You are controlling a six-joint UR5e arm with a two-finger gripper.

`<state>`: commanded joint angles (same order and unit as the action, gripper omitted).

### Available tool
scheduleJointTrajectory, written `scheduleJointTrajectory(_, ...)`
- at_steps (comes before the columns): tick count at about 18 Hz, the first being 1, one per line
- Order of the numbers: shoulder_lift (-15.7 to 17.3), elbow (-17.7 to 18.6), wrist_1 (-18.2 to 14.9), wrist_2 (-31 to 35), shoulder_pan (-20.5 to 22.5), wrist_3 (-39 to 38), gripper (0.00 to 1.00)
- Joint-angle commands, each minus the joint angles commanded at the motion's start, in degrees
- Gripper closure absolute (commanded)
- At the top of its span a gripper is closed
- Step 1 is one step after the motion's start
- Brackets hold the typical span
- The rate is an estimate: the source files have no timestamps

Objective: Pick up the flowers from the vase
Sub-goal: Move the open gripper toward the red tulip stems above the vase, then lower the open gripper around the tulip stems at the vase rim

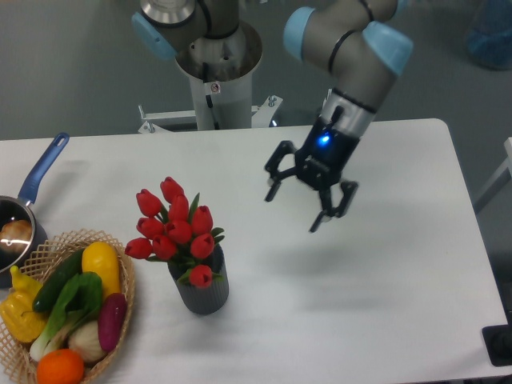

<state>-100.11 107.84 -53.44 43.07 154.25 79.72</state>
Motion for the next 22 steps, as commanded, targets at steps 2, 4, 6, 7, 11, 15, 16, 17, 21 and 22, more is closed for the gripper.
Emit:
scheduleJointTrajectory(2, 0.1, 0.1, -0.1, -0.4, -0.4, -0.3, 0.0)
scheduleJointTrajectory(4, 0.1, 0.2, -0.4, -1.2, -1.2, -0.4, 0.0)
scheduleJointTrajectory(6, 0.1, 0.3, -0.2, -1.8, -1.8, -0.4, 0.0)
scheduleJointTrajectory(7, -0.1, 0.4, -0.1, -1.6, -2.2, -0.2, 0.0)
scheduleJointTrajectory(11, -0.1, 0.4, -0.2, -1.1, -3.2, -0.2, 0.0)
scheduleJointTrajectory(15, -0.1, 1.6, 0.2, -1.7, -4.7, 0.2, 0.0)
scheduleJointTrajectory(16, -0.1, 1.4, 0.3, -1.7, -5.1, 0.2, 0.0)
scheduleJointTrajectory(17, -0.3, 1.3, 0.3, -1.6, -5.5, 0.2, 0.0)
scheduleJointTrajectory(21, -1.1, 1.2, 0.4, -5.0, -5.7, 0.3, 0.0)
scheduleJointTrajectory(22, -1.1, 1.2, 0.4, -5.0, -6.0, 0.3, 0.0)
